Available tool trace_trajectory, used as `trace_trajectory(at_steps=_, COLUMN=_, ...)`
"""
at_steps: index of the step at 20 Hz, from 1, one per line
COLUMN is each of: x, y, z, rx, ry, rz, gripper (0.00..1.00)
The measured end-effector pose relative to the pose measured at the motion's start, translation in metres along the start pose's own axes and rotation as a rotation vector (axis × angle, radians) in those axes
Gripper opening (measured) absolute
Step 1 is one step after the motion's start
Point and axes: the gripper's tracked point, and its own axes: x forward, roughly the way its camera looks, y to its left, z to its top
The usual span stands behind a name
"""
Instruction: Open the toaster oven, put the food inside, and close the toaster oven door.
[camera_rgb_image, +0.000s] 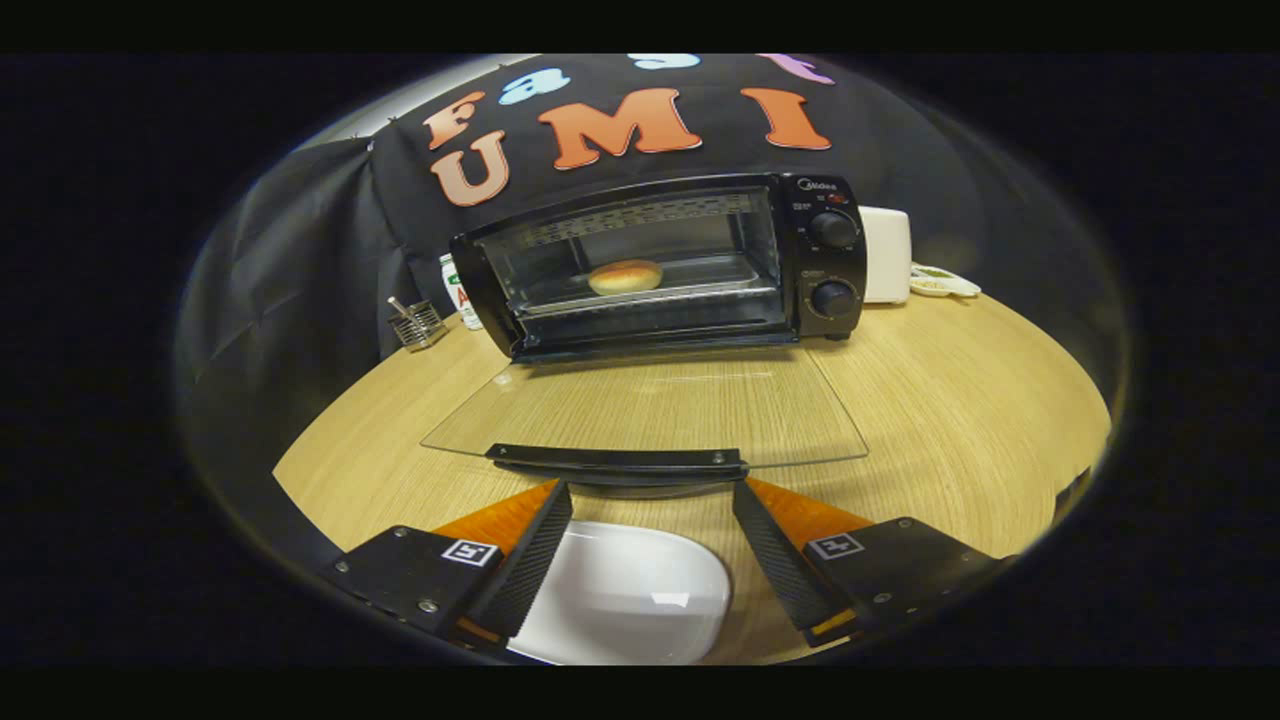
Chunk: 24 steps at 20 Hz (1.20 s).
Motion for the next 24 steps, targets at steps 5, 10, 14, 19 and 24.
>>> trace_trajectory(at_steps=5, x=-0.010, y=0.009, z=0.036, rx=0.041, ry=-0.081, rz=0.037, gripper=0.96)
trace_trajectory(at_steps=10, x=-0.018, y=0.015, z=0.081, rx=0.077, ry=-0.170, rz=0.074, gripper=0.96)
trace_trajectory(at_steps=14, x=-0.016, y=0.021, z=0.105, rx=0.066, ry=-0.201, rz=0.104, gripper=0.96)
trace_trajectory(at_steps=19, x=-0.009, y=0.023, z=0.143, rx=0.083, ry=-0.264, rz=0.121, gripper=0.96)
trace_trajectory(at_steps=24, x=0.005, y=0.018, z=0.172, rx=0.008, ry=-0.318, rz=0.071, gripper=0.96)
